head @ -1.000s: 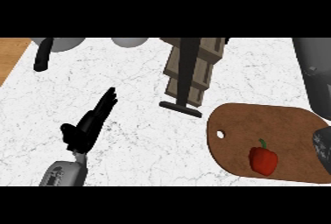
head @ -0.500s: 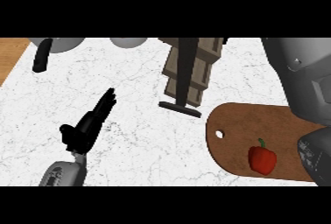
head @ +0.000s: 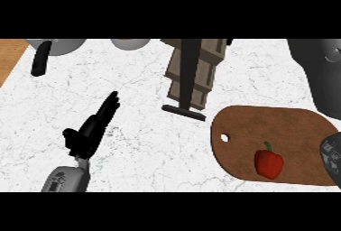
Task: Pick the eggplant from the cutting board and place it in the tiered basket
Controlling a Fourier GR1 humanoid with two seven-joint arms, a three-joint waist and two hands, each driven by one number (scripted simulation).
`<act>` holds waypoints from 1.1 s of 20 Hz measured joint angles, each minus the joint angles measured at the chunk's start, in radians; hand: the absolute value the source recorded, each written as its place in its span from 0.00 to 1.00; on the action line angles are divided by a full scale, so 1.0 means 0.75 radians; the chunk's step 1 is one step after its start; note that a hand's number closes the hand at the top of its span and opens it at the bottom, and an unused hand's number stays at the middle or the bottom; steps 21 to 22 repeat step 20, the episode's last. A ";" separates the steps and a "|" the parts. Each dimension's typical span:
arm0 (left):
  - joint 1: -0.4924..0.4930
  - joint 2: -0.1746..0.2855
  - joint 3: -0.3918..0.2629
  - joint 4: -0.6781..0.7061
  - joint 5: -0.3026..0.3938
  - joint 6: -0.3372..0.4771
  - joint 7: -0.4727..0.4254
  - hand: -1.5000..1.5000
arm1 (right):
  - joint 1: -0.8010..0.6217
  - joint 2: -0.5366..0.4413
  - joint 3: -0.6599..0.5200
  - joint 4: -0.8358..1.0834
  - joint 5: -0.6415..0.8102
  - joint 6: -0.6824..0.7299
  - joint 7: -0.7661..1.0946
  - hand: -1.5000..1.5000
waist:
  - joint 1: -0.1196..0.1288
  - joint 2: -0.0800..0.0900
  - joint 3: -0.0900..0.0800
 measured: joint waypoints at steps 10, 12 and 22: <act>0.043 0.008 0.023 -0.024 0.005 0.011 -0.006 0.50 | 0.097 -0.301 0.090 -0.128 0.207 -0.230 -0.042 0.00 | -0.034 -0.012 0.002; 0.056 0.007 0.026 -0.025 0.005 0.015 -0.007 0.50 | 0.147 -0.361 0.064 -0.199 0.183 -0.234 -0.069 0.00 | -0.046 -0.016 0.003; 0.072 -0.002 0.027 -0.036 -0.002 0.030 -0.001 0.50 | 0.426 -0.643 -0.086 -0.502 -0.008 0.007 -0.119 0.00 | -0.076 -0.025 0.005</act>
